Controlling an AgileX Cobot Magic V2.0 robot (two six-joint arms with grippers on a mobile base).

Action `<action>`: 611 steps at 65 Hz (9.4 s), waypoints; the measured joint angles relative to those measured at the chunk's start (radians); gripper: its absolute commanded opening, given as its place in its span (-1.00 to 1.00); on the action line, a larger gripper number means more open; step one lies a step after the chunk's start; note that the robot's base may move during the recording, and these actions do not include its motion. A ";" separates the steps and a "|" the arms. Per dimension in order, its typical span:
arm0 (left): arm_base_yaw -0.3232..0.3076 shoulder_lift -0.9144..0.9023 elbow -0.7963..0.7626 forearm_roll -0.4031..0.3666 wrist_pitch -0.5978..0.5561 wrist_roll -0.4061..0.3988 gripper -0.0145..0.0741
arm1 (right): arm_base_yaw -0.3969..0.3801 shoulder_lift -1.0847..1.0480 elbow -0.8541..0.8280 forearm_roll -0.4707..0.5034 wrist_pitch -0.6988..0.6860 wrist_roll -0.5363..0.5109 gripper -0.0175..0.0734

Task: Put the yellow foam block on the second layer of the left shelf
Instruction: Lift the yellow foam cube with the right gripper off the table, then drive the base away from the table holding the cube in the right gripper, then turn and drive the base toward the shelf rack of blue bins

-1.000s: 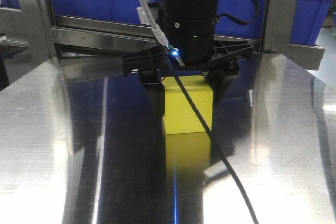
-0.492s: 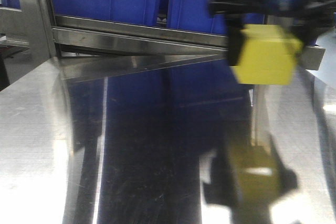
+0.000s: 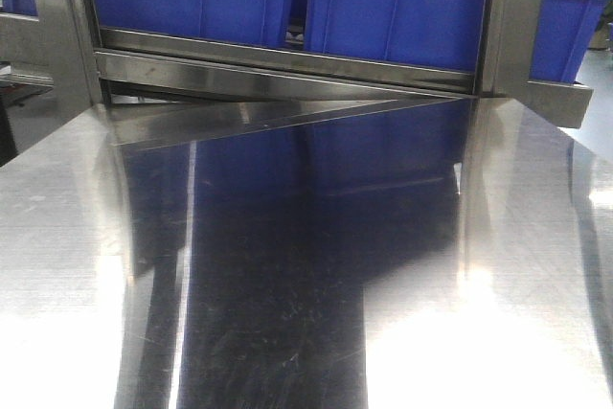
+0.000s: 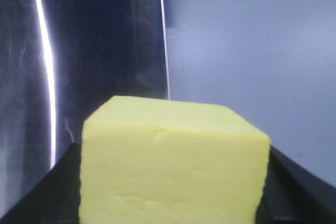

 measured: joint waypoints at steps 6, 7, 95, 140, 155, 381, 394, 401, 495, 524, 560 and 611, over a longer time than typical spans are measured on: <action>0.000 0.000 0.000 0.000 0.000 0.000 -0.36 | 0.000 -0.124 0.057 0.002 0.000 -0.032 -0.05; 0.000 0.000 0.000 0.000 0.000 0.000 -0.36 | 0.000 -0.154 0.065 0.004 0.000 -0.036 -0.05; 0.000 0.000 0.000 0.000 0.000 0.000 -0.36 | 0.000 -0.967 0.161 -0.004 0.026 -0.054 -0.05; 0.000 0.000 0.000 0.000 0.000 0.000 -0.36 | 0.000 -0.967 0.162 -0.004 0.028 -0.055 -0.05; 0.000 0.000 0.000 0.000 0.000 0.000 -0.36 | 0.000 -0.968 0.162 -0.006 0.028 -0.055 -0.05; 0.000 0.000 0.000 0.000 0.000 0.000 -0.36 | -0.004 -0.968 0.162 -0.013 0.047 -0.055 -0.05; 0.000 0.000 0.000 0.000 0.000 0.000 -0.36 | -0.004 -0.968 0.162 -0.013 0.048 -0.055 -0.05; 0.000 0.000 0.000 0.000 0.000 0.000 -0.36 | -0.004 -0.968 0.162 -0.013 0.048 -0.055 -0.05; 0.000 0.000 0.000 0.000 0.000 0.000 -0.36 | -0.004 -0.968 0.162 -0.015 0.048 -0.055 -0.05; 0.000 0.000 0.000 0.000 0.000 0.000 -0.36 | -0.004 -0.968 0.162 -0.015 0.048 -0.055 -0.05; 0.000 0.000 0.000 0.000 0.000 0.000 -0.36 | -0.004 -0.968 0.162 -0.015 0.048 -0.055 -0.05; 0.000 0.000 0.000 0.000 0.000 0.000 -0.36 | -0.004 -0.968 0.162 -0.015 0.048 -0.055 -0.05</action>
